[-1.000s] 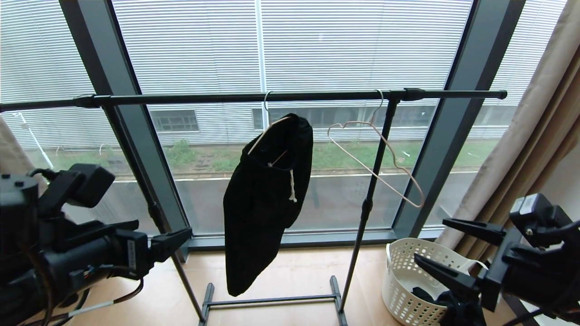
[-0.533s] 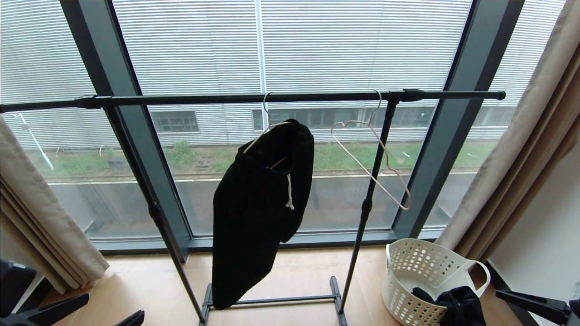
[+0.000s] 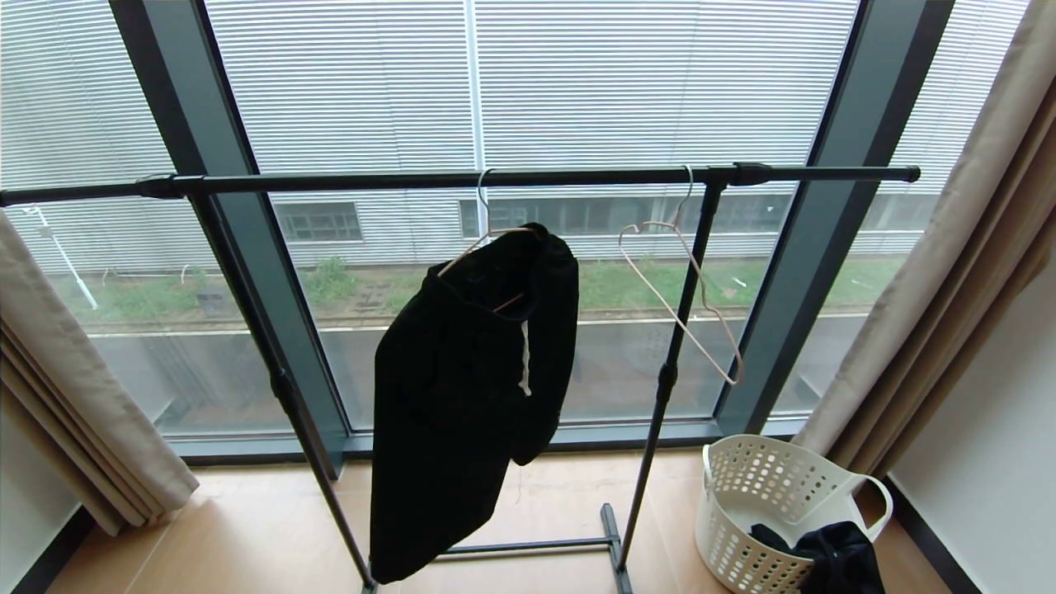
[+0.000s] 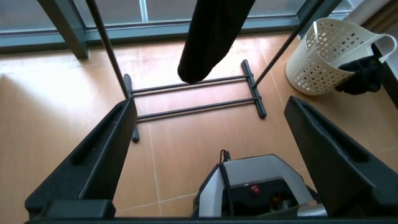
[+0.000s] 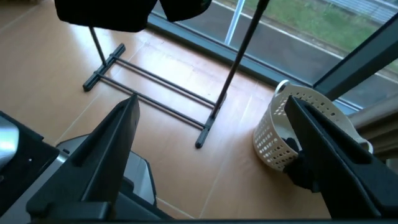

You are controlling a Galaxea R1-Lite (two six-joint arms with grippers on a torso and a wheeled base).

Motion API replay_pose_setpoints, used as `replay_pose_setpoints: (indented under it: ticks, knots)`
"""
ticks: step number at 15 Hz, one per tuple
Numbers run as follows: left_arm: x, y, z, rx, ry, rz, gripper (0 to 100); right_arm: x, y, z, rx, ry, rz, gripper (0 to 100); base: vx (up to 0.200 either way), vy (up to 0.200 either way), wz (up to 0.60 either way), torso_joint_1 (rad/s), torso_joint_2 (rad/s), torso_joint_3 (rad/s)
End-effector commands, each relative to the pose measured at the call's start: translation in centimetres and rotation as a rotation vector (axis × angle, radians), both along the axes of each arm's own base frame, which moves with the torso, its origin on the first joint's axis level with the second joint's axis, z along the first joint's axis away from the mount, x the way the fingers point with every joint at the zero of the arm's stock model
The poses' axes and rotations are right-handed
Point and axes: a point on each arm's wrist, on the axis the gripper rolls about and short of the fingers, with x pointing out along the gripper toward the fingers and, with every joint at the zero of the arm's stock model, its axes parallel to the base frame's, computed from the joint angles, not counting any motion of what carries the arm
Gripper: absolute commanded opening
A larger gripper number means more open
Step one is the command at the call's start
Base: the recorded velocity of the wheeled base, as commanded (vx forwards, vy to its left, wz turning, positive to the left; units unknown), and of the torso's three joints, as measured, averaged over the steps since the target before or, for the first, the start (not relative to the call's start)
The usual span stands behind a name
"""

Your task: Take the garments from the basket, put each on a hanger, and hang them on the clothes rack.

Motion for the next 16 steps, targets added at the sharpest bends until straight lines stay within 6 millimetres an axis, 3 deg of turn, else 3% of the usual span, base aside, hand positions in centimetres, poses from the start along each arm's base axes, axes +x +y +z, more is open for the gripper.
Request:
replay_pose_setpoints:
  ticks: [1,5,9,12,16]
  knots:
    - [-0.7,0.4,-0.1,-0.021,-0.055,0.029,100,-1.0,-0.3,-0.1,0.028,-0.104,-0.026,100,0.000,0.000,0.00,0.000,0.00,0.000]
    - [-1.9,0.9,-0.1,-0.023,-0.170,0.182,100,-1.5,-0.4,-0.2,0.032,-0.173,-0.196,100,0.000,0.000,0.00,0.000,0.00,0.000]
    - [-3.3,1.1,-0.1,-0.022,-0.330,0.219,100,-2.1,-0.3,-0.3,0.060,-0.241,-0.269,100,0.000,0.000,0.00,0.000,0.00,0.000]
    - [-4.6,1.3,-0.9,0.040,-0.382,0.248,100,-2.4,-0.2,-0.4,0.061,-0.273,-0.332,100,0.000,0.000,0.00,0.000,0.00,0.000]
    - [-4.5,1.3,-0.9,0.045,-0.376,0.277,100,-2.8,-0.2,-0.5,0.069,-0.325,-0.351,100,0.000,0.000,0.00,0.000,0.00,0.000]
